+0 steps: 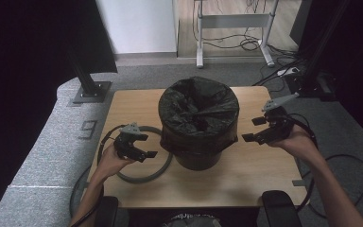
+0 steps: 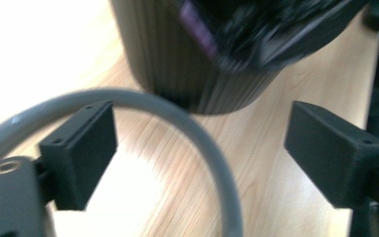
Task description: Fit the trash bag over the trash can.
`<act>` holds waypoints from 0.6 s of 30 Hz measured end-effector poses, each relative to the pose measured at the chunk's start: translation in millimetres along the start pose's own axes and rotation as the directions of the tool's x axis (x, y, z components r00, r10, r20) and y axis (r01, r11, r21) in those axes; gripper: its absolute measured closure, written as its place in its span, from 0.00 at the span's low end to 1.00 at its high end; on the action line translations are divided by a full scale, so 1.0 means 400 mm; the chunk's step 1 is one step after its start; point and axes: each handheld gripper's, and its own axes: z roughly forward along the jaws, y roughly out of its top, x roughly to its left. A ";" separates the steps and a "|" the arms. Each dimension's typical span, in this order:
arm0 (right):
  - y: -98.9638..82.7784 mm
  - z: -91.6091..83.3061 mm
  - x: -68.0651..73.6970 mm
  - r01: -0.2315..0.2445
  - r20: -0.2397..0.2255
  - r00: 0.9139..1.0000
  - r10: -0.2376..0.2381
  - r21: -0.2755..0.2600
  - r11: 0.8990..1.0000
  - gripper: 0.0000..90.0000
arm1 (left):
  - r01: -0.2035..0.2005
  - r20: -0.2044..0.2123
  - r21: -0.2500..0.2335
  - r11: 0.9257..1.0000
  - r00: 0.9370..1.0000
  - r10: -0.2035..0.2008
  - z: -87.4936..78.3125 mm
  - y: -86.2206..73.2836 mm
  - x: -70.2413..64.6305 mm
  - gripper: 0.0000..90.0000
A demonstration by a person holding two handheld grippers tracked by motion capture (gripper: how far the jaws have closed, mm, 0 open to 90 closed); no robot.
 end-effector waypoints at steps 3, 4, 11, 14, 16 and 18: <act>0.025 -0.029 0.005 -0.004 -0.007 1.000 0.004 -0.023 1.000 0.16 | 0.026 -0.063 0.005 1.000 0.998 -0.025 0.015 -0.039 0.009 0.00; 0.036 -0.039 0.006 -0.012 -0.016 1.000 0.011 -0.030 0.999 0.16 | 0.038 -0.082 0.000 0.999 0.996 -0.038 0.018 -0.051 0.012 0.00; 0.111 -0.071 0.022 0.015 -0.017 1.000 -0.016 -0.040 0.999 0.17 | 0.105 -0.178 -0.063 0.992 0.977 -0.115 0.026 -0.124 0.045 0.00; 0.154 -0.068 0.033 0.040 -0.025 0.999 -0.040 -0.030 0.999 0.21 | 0.120 -0.216 -0.070 0.990 0.967 -0.133 0.031 -0.156 0.057 0.00; 0.186 -0.059 0.043 0.055 -0.031 0.998 -0.055 -0.024 0.998 0.23 | 0.137 -0.221 -0.080 0.987 0.964 -0.151 0.036 -0.174 0.063 0.00; 0.213 -0.047 0.053 0.071 -0.041 0.997 -0.072 -0.016 0.997 0.25 | 0.145 -0.231 -0.076 0.987 0.960 -0.159 0.045 -0.193 0.070 0.00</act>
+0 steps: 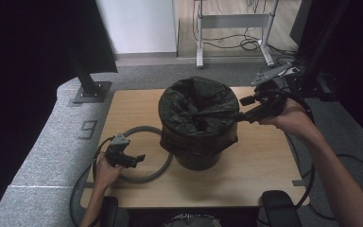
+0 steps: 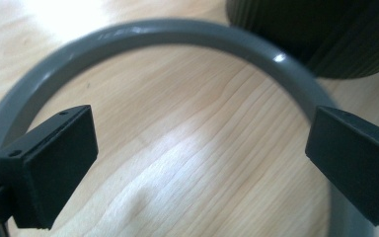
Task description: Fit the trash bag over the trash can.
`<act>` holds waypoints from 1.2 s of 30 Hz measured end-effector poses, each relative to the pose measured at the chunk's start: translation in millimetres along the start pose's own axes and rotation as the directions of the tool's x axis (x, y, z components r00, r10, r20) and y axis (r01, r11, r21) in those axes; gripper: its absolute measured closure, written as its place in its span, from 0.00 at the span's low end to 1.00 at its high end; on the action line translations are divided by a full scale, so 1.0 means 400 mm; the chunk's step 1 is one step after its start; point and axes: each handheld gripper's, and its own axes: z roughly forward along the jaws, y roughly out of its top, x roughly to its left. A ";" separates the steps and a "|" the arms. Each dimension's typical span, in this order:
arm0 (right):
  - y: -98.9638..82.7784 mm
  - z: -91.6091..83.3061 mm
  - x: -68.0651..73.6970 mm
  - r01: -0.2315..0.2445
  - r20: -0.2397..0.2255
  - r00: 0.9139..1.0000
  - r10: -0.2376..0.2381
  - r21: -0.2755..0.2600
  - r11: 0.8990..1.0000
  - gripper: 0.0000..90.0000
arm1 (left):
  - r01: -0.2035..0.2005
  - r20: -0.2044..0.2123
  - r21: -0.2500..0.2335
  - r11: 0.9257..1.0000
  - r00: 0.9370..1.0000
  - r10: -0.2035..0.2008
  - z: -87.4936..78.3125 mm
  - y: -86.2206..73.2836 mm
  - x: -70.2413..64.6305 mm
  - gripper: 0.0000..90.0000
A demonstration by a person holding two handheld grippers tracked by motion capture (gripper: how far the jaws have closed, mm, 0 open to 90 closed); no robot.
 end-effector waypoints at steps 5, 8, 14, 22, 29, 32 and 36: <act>0.078 0.056 0.021 0.038 -0.018 0.999 -0.037 0.033 0.999 0.31 | -0.010 -0.027 0.030 1.000 1.000 0.011 0.024 -0.032 0.012 0.00; 0.122 0.106 0.029 0.064 -0.036 0.997 -0.062 0.049 0.997 0.38 | -0.016 -0.027 0.039 0.999 0.999 0.017 0.043 -0.046 0.013 0.00; 0.179 0.221 0.044 0.098 -0.074 0.993 -0.092 0.085 0.992 0.39 | -0.040 -0.044 0.065 0.997 0.998 0.043 0.063 -0.056 0.015 0.00; 0.203 0.413 0.058 0.109 -0.175 0.982 -0.071 0.216 0.970 0.36 | -0.035 -0.036 0.064 0.997 0.999 0.038 0.066 -0.060 0.014 0.00; 0.169 0.537 0.006 0.076 -0.092 0.995 -0.044 0.377 0.923 0.25 | -0.055 -0.027 0.109 0.993 0.998 0.058 0.082 -0.062 0.007 0.00; 0.165 0.540 0.004 0.097 -0.070 0.995 -0.075 0.411 0.906 0.24 | -0.061 -0.028 0.121 0.991 0.998 0.064 0.087 -0.063 0.006 0.00; 0.185 0.481 0.020 0.104 -0.081 0.993 -0.082 0.328 0.939 0.24 | -0.043 -0.019 0.117 0.992 0.999 0.045 0.087 -0.066 0.012 0.00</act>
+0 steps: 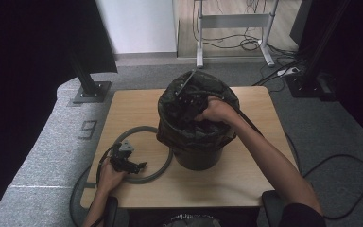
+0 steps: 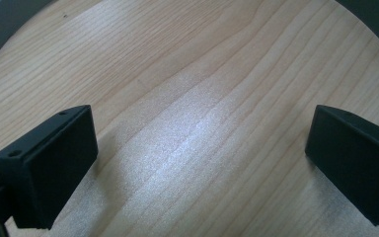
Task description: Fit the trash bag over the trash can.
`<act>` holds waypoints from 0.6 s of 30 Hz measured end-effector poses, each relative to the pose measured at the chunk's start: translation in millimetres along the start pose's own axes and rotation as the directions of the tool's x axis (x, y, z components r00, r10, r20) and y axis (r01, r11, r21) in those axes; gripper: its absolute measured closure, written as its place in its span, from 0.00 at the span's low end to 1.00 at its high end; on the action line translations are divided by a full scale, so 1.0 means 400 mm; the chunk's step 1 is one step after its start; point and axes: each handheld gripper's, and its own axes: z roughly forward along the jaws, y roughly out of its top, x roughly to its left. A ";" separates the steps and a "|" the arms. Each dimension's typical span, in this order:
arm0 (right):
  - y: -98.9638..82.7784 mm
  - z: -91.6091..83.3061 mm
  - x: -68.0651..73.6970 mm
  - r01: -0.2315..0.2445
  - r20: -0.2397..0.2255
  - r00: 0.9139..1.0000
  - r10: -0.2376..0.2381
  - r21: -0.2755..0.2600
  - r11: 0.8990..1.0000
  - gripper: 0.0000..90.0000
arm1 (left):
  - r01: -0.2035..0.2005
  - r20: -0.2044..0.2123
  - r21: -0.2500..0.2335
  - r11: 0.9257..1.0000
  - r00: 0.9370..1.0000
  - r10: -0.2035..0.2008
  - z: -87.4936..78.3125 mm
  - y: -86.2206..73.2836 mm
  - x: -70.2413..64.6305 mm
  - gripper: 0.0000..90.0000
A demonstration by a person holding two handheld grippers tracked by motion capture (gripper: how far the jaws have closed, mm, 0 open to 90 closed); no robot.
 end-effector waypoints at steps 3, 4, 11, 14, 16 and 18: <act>-0.003 -0.080 0.012 0.003 0.000 1.000 -0.003 -0.069 0.998 0.26 | 0.006 0.005 0.000 1.000 1.000 -0.006 0.000 -0.001 0.002 0.00; -0.005 -0.109 0.013 0.007 0.011 1.000 -0.006 -0.093 0.996 0.27 | 0.006 0.007 0.001 1.000 1.000 -0.006 0.001 -0.001 0.002 0.00; 0.021 -0.194 -0.045 -0.008 0.116 0.992 0.039 -0.260 0.966 0.31 | 0.012 0.017 0.005 1.000 1.000 -0.012 0.003 0.001 0.005 0.00; 0.025 -0.128 -0.084 -0.035 0.130 0.990 0.059 -0.178 0.983 0.31 | 0.014 0.027 0.008 1.000 1.000 -0.014 0.002 0.000 0.004 0.00; 0.015 -0.073 -0.103 -0.041 0.113 0.992 0.053 -0.104 0.994 0.31 | 0.013 0.031 0.010 1.000 0.999 -0.013 0.002 -0.001 0.003 0.00; 0.002 -0.022 -0.114 -0.053 0.103 0.993 0.060 -0.065 0.996 0.31 | 0.013 0.033 0.011 1.000 0.999 -0.014 0.002 -0.001 0.004 0.00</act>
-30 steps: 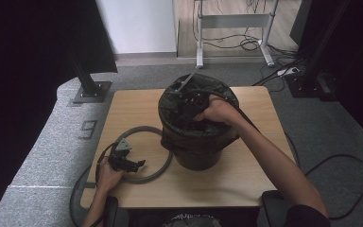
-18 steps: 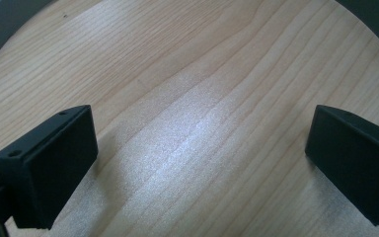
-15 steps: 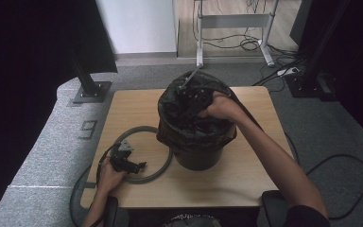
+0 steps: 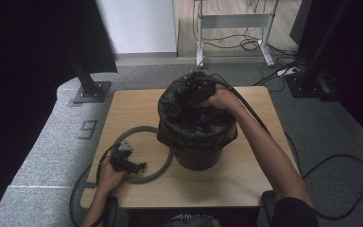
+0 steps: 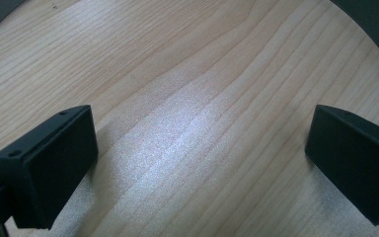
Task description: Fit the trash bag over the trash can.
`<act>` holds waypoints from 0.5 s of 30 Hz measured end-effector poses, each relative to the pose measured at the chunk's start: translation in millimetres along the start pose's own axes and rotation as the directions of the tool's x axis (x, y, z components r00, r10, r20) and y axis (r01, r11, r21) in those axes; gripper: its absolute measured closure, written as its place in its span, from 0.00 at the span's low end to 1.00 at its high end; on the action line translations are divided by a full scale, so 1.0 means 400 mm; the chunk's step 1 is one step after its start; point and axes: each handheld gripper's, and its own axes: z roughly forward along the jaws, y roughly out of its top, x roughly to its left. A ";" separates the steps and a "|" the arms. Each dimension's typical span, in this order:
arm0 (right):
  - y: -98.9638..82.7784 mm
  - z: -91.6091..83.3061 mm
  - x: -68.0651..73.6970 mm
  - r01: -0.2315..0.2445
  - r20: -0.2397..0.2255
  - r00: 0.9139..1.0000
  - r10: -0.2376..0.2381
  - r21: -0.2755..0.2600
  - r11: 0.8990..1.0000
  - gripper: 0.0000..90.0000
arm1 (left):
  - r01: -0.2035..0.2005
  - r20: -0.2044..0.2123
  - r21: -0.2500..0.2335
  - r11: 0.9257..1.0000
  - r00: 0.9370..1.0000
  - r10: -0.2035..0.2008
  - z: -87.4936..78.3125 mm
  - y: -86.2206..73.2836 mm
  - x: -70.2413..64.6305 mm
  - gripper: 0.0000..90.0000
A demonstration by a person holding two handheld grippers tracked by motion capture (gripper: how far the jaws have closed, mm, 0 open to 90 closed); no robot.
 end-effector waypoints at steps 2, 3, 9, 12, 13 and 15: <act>-0.009 0.033 -0.008 -0.018 0.017 1.000 0.018 0.032 0.999 0.33 | -0.001 0.000 0.000 1.000 1.000 0.001 0.000 0.000 0.000 0.00; -0.013 0.052 -0.013 -0.024 0.015 1.000 0.023 0.067 0.997 0.34 | -0.001 0.000 0.000 1.000 1.000 0.001 0.000 0.000 0.000 0.00; -0.015 0.019 0.000 -0.015 -0.010 1.000 0.016 0.060 0.998 0.30 | -0.003 0.003 0.001 1.000 1.000 0.003 0.000 0.000 -0.001 0.00; -0.008 -0.053 0.024 0.000 -0.013 1.000 0.000 -0.024 1.000 0.32 | -0.003 0.003 -0.001 1.000 1.000 0.003 0.000 0.000 -0.002 0.00; -0.006 -0.070 0.029 0.013 -0.014 1.000 -0.014 -0.041 0.999 0.34 | -0.005 0.004 0.000 1.000 1.000 0.005 0.000 0.000 -0.003 0.00; 0.004 -0.109 0.043 0.027 -0.008 1.000 -0.028 -0.085 0.996 0.38 | -0.008 0.007 0.000 1.000 1.000 0.008 0.000 0.000 -0.004 0.00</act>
